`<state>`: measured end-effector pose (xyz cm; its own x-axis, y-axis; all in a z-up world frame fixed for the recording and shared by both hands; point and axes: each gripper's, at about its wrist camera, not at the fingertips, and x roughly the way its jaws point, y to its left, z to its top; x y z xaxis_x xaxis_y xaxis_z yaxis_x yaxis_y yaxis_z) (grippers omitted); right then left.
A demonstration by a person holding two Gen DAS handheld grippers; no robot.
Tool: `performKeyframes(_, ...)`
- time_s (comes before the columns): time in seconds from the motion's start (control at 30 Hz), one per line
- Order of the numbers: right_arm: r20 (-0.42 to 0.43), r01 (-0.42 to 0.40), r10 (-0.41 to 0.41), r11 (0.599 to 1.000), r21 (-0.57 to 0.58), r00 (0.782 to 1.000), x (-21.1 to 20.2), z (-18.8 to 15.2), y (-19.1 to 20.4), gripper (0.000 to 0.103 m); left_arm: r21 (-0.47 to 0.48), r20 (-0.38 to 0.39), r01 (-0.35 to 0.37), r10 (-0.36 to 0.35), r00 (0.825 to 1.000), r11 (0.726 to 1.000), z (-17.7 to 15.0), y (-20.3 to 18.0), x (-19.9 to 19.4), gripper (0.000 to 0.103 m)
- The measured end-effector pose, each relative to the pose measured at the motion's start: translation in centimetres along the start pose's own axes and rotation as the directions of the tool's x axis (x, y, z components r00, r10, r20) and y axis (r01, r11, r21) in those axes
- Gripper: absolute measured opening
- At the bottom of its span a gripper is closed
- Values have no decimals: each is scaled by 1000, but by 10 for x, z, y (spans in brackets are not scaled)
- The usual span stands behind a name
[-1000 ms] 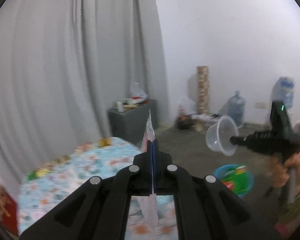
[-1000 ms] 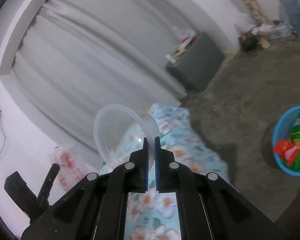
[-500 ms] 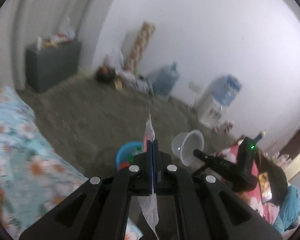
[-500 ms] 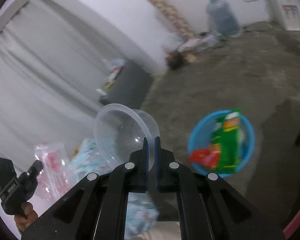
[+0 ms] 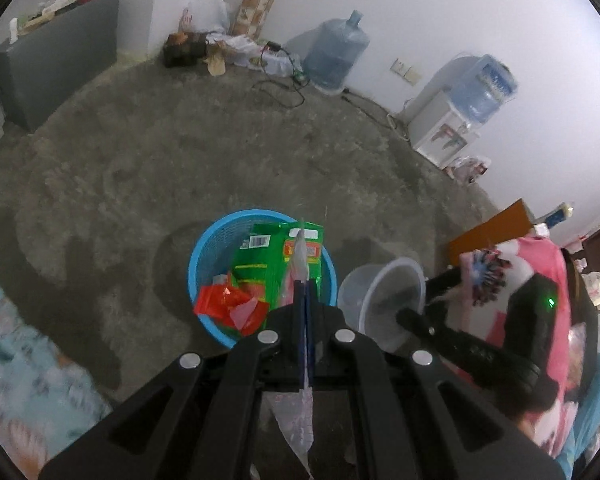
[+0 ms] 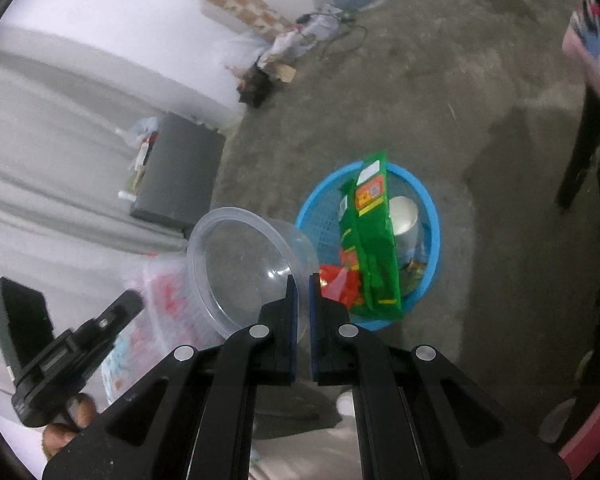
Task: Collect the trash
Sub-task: 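Carry the cup and wrapper to the wastebasket and open both tools, then move both open tools back over the bed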
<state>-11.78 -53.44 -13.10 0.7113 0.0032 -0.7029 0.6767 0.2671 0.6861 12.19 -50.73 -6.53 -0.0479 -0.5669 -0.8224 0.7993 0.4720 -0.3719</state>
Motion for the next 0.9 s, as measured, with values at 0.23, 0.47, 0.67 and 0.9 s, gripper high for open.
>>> performKeyframes(0.23, -47, 2, 2, 997, 73, 999, 58, 25, -14, 19, -75, -112, -72, 63, 992, 995, 20, 22, 63, 55)
performKeyframes(0.47, -116, 150, -138, 983, 101, 984, 94, 23, -43, 35, -101, -93, -60, 51, 994, 993, 12, 41, 40, 58)
performKeyframes(0.67, -68, 188, -186, 982, 31, 980, 78, 18, -36, 35, -66, -24, -61, 59, 998, 996, 11, 39, -8, 59)
performKeyframes(0.9, -59, 198, -212, 963, -183, 976, 100, 17, 11, 35, -47, 44, -59, 61, 997, 997, -9, 40, -80, 64)
